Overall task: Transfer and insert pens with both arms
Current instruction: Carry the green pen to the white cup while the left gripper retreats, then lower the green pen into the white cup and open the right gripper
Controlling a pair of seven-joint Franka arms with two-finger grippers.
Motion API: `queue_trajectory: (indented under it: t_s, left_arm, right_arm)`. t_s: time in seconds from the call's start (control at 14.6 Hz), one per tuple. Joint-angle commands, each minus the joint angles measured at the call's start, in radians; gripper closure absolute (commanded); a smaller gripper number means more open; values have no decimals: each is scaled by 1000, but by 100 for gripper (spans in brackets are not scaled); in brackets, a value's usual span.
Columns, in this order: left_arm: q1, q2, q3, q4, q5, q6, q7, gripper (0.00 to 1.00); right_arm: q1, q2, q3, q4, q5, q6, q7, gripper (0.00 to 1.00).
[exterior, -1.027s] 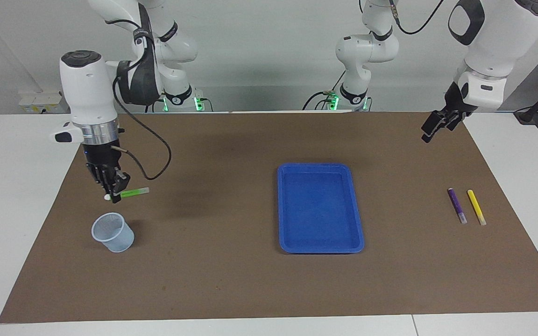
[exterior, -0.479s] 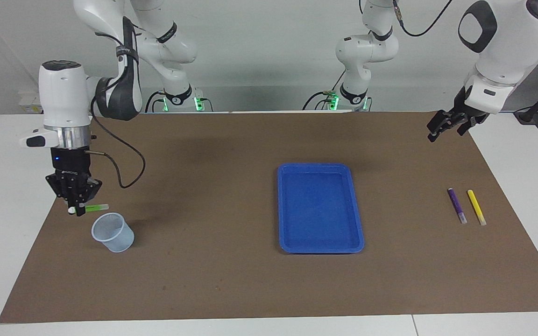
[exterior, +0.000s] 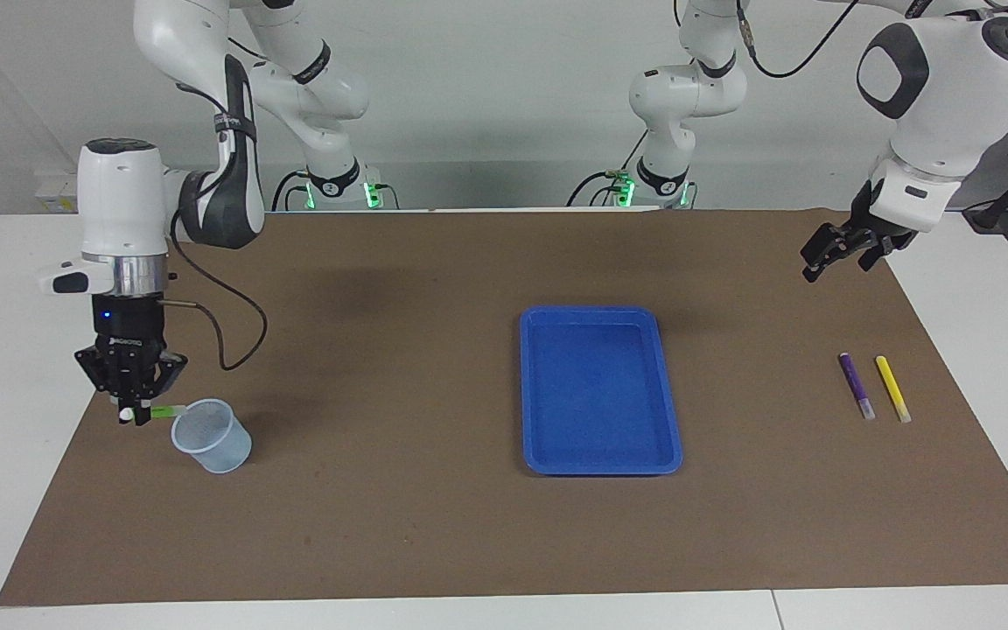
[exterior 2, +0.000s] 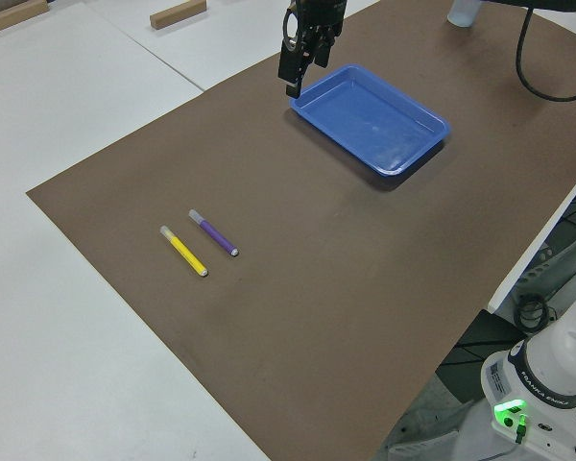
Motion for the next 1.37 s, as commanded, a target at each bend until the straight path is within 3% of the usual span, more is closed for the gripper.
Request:
queue_trajectory:
  t_s: [0.0,0.34,0.62,0.68,0.75,0.82,0.89,1.1,1.3]
  left_arm:
    - [12,11,-8,-12,-4,25,68,0]
    - [40,114,-8,22,30,68,256,0]
    - [80,157,-8,25,33,117,295,0]
    - [89,177,-10,34,30,120,297,0]
    - [97,201,-8,58,30,120,301,0]
    - [118,233,-10,86,30,120,327,0]
    - [130,256,-10,104,27,122,355,0]
    - [161,316,-10,115,24,177,411,0]
    - [184,405,-13,167,19,209,481,0]
  right_arm:
    - [-15,7,12,-29,-23,28,-6,100]
    - [-9,-2,12,-83,-23,27,2,100]
    - [-8,8,12,-91,-23,27,3,99]
    - [-8,8,12,-89,-23,27,3,92]
    - [-8,8,12,-89,-23,27,2,71]
    - [-8,8,12,-87,-23,27,2,36]
    - [-6,8,12,-87,-23,27,3,23]
    - [-3,11,12,-80,-21,24,7,4]
    - [0,10,12,-68,-20,10,8,0]
